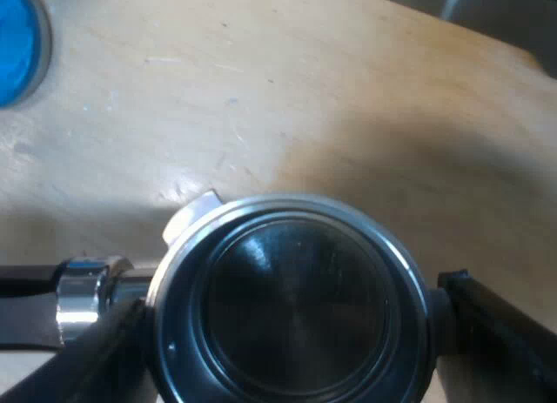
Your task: Put the handle in the coffee machine
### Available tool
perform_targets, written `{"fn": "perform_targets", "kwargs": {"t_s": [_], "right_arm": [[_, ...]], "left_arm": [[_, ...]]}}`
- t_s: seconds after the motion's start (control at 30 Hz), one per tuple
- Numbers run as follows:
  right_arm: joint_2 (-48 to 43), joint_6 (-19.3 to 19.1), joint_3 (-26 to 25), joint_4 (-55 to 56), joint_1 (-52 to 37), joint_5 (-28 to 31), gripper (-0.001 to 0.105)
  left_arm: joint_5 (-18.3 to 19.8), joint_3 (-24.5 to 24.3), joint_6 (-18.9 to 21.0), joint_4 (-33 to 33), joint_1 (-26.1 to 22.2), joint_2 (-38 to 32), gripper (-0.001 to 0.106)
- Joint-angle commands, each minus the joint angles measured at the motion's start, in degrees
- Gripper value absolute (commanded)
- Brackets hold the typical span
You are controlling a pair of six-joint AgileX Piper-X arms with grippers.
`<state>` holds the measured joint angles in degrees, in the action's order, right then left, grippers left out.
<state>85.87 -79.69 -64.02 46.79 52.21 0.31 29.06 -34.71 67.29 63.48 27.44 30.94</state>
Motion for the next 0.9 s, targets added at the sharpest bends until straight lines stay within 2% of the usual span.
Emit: {"fn": "perform_targets", "kwargs": {"t_s": [0.03, 0.2, 0.3, 0.43, 0.7, 0.77, 0.8, 0.9], "right_arm": [[-2.7, 0.7, -0.5, 2.1, 0.0, -0.3, 0.000], [-4.4, 2.3, -0.5, 3.2, 0.0, -0.3, 0.000], [-6.0, 4.3, -0.5, 3.8, 0.1, -0.3, 0.000], [-8.2, 5.1, -0.5, 4.4, 0.1, -0.3, 0.000], [-11.2, 7.7, -0.5, 6.2, 0.1, -1.0, 0.000], [-12.0, 8.0, -0.5, 6.2, 0.1, -1.7, 0.000], [-12.5, 8.4, -0.5, 6.2, 0.1, -2.0, 0.000], [-13.1, 10.2, -0.5, 6.2, 0.1, -2.2, 0.000]], "left_arm": [[2.4, -0.3, 0.1, -0.8, 0.4, -0.3, 0.082], [5.6, -0.3, -0.6, -0.8, 0.4, -0.3, 0.082], [5.6, -0.3, -2.3, -0.8, 0.4, -0.3, 0.082], [5.5, -0.3, -4.4, -1.1, 0.4, -0.3, 0.082], [5.0, -0.3, -4.4, -2.9, 0.4, 3.4, 0.082], [5.0, -0.3, -4.4, -3.9, 0.4, 4.6, 0.082], [5.0, -0.3, -4.4, -6.5, 0.4, 6.7, 0.082], [5.0, -0.3, -4.4, -7.3, 0.4, 7.1, 0.082]]}}
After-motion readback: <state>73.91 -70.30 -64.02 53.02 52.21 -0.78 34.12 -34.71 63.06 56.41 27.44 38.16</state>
